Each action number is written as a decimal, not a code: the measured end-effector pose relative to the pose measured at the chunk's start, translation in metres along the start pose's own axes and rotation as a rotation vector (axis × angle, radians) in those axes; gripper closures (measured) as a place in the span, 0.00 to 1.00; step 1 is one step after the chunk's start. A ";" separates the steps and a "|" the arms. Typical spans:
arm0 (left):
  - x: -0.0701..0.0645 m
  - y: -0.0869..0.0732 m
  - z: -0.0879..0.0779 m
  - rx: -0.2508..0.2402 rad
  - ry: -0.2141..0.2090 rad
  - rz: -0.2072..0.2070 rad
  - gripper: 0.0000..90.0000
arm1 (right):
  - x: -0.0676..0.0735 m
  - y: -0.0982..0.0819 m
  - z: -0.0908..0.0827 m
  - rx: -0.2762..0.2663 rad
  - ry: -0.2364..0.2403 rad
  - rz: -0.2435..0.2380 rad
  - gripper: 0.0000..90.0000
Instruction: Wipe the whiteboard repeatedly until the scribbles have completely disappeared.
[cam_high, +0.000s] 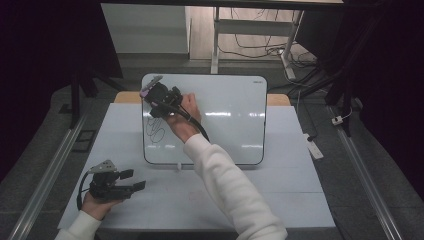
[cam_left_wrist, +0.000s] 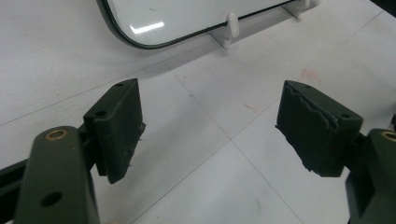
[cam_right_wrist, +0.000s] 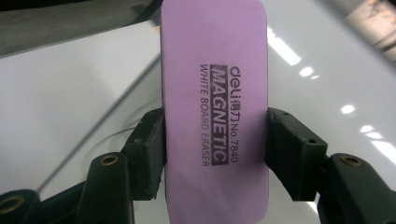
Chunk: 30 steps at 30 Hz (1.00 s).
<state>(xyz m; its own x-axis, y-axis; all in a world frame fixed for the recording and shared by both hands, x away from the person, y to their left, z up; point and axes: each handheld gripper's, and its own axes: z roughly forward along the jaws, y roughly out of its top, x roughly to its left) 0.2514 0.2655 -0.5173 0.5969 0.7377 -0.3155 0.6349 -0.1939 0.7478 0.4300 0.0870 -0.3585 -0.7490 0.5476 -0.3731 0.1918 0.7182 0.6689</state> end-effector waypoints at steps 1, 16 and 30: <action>0.000 0.000 0.000 -0.001 0.000 0.000 0.26 | 0.006 -0.001 0.002 0.020 0.023 -0.015 0.45; -0.001 0.000 0.001 0.001 0.006 0.000 0.26 | 0.026 -0.032 -0.001 0.048 0.023 -0.079 0.45; -0.002 0.000 0.001 0.006 0.004 0.005 0.26 | 0.070 -0.062 0.007 0.125 0.111 -0.171 0.45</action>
<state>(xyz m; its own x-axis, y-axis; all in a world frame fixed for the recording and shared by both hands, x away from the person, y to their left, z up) 0.2512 0.2636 -0.5174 0.5981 0.7392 -0.3097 0.6351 -0.2015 0.7457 0.3705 0.0837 -0.4307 -0.8413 0.3679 -0.3962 0.1284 0.8478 0.5145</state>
